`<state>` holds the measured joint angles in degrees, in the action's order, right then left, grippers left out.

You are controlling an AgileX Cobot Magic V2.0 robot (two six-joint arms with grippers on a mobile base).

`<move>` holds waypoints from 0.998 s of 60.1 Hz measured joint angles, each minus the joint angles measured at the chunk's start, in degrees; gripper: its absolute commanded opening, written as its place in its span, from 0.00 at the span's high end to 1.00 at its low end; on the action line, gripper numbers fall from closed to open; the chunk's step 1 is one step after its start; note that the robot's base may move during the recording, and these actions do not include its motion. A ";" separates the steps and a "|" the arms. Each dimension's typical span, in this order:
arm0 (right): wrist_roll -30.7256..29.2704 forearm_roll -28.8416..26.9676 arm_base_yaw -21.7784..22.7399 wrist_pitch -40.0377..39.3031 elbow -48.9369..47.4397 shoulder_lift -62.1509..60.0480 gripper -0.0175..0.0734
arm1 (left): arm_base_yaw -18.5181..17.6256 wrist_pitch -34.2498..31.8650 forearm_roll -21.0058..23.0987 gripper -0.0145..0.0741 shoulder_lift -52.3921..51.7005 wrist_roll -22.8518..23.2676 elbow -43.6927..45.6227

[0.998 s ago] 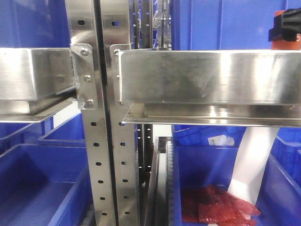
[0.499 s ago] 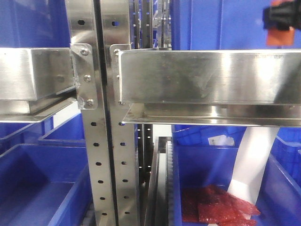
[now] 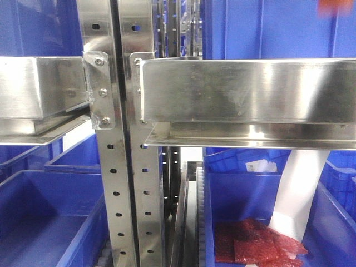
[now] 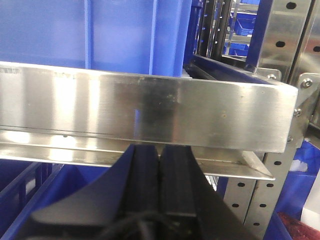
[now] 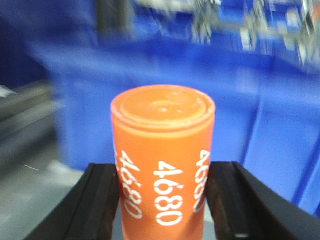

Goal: Grab orange capacitor from left shelf to right conveyor
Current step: 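Withdraw the right gripper holding the cylinder away from the shelf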

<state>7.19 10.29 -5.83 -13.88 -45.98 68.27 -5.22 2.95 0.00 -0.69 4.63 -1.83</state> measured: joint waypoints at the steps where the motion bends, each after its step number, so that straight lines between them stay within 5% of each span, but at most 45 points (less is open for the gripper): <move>1: 0.00 0.00 -0.29 0.92 0.00 -1.02 0.70 | 0.00 0.00 0.00 0.95 0.00 0.00 0.00; 28: 0.35 -5.27 -16.73 28.50 0.97 -25.03 0.70 | 0.00 0.00 0.00 0.95 0.00 0.00 0.00; 43: 0.35 -6.77 -23.89 30.61 9.46 -36.07 0.70 | 0.00 0.00 0.00 0.95 0.00 0.00 0.00; 60: 0.35 -6.97 -24.84 31.26 17.68 -48.08 0.70 | 0.00 0.00 0.00 0.95 0.00 0.00 0.00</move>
<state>7.55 3.32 -30.67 17.38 -28.30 20.19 -5.22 2.95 0.00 -0.69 4.63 -1.83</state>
